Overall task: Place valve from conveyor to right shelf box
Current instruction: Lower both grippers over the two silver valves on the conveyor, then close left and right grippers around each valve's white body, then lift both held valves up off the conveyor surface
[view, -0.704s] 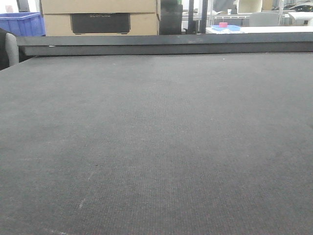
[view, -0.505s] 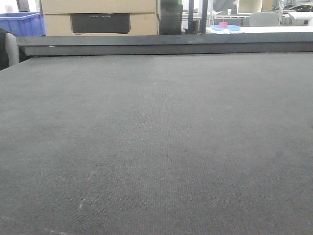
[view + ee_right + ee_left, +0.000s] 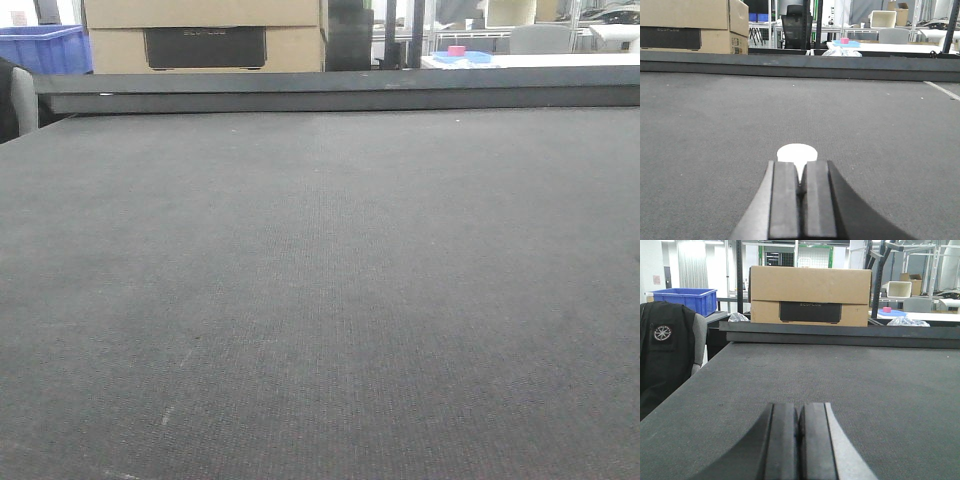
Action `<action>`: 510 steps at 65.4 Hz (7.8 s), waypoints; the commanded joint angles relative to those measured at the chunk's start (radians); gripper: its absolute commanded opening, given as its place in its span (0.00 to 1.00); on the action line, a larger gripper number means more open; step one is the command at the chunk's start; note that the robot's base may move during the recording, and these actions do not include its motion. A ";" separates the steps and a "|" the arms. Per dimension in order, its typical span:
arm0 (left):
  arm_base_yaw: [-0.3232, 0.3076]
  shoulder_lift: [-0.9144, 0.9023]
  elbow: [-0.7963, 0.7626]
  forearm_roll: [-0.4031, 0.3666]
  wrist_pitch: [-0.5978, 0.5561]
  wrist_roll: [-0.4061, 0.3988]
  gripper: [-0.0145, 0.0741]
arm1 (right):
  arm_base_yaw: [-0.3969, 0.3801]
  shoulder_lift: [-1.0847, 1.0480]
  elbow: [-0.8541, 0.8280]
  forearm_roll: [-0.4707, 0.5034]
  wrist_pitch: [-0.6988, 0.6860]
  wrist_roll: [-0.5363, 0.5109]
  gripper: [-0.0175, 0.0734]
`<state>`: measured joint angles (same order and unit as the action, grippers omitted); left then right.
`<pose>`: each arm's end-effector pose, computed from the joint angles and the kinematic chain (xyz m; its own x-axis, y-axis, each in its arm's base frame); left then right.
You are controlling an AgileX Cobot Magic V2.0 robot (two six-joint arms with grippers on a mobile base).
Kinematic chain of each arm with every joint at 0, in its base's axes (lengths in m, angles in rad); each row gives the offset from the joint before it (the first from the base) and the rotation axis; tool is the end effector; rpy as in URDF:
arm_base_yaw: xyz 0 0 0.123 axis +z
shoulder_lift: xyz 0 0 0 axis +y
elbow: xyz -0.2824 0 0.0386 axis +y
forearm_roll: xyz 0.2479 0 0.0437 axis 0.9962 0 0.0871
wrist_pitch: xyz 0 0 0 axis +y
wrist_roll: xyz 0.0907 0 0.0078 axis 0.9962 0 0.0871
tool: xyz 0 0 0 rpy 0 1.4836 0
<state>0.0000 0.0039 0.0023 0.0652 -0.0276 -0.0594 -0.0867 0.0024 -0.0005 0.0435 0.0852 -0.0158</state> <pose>0.0564 -0.0002 0.2146 0.1083 0.0058 -0.9941 0.0012 1.0000 0.0059 0.0565 -0.0046 0.2054 0.0025 0.0274 -0.9996 0.0829 0.9962 0.0275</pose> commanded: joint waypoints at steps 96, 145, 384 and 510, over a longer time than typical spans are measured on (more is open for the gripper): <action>-0.005 1.048 -0.985 -0.005 0.893 -0.002 0.04 | 0.002 1.053 -0.955 0.035 0.861 -0.006 0.01; -0.002 1.278 -1.138 -0.009 1.027 -0.052 0.04 | 0.002 1.386 -1.147 0.012 0.990 -0.011 0.64; 0.095 1.155 -1.051 -0.199 0.624 0.139 0.04 | 0.000 1.152 -1.071 0.023 0.804 -0.005 0.01; 0.095 0.357 -0.521 -0.202 0.317 0.139 0.04 | 0.000 0.506 -0.600 0.023 0.422 -0.005 0.01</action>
<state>0.0940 0.3707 -0.5139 -0.1293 0.3472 0.0812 -0.0867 0.5192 -0.5948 0.0728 0.5902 -0.0158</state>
